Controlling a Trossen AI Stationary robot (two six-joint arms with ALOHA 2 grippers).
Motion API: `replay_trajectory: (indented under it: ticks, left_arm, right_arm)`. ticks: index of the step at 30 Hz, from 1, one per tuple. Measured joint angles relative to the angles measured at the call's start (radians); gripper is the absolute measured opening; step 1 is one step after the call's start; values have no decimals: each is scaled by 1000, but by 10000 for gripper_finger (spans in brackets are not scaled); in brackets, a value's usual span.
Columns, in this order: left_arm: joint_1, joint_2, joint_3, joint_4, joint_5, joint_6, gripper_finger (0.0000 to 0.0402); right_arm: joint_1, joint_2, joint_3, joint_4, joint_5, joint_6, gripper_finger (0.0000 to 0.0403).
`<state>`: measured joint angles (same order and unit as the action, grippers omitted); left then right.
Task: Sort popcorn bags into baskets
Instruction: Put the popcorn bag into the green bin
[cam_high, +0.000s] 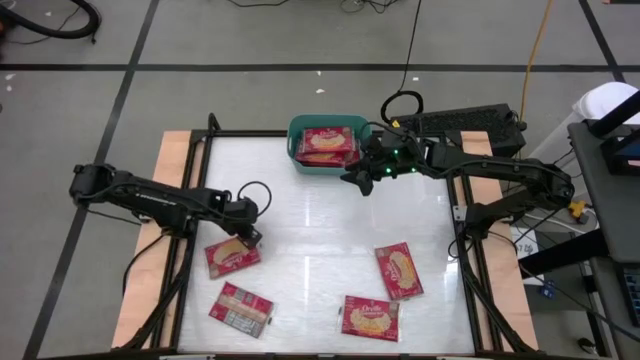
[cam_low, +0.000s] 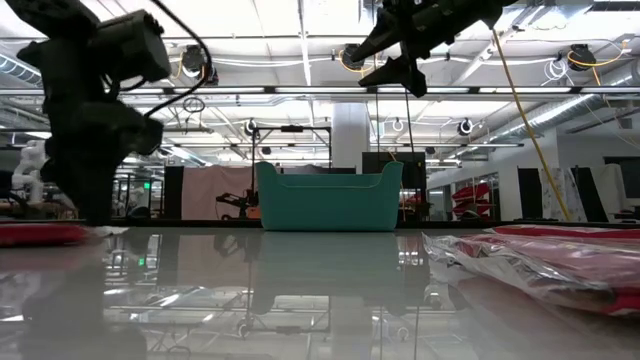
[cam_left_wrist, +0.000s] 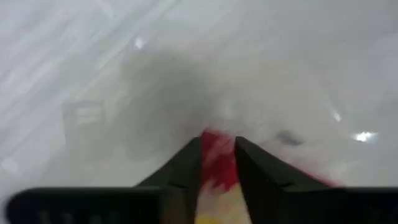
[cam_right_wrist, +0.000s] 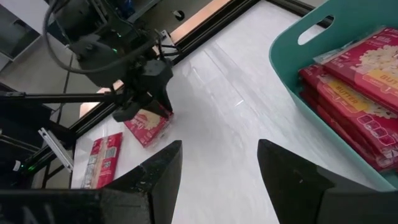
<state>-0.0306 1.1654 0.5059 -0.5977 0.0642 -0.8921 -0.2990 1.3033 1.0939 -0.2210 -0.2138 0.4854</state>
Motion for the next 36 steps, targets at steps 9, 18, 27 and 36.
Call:
replay_trajectory:
  ticks: [9,18,27,36]
  left_arm:
    - [-59,53,2,20,-148,51,268]
    - [-73,144,-14,82,-136,189,214]
    - [-55,103,-21,148,-104,212,13]
    - [-19,18,93,144,-175,201,2]
  right_arm:
    - [36,0,0,-2,-1,-1,201]
    - [46,0,0,-12,-1,-1,201]
    - [46,0,0,-24,-7,4,201]
    - [48,0,0,-15,64,52,202]
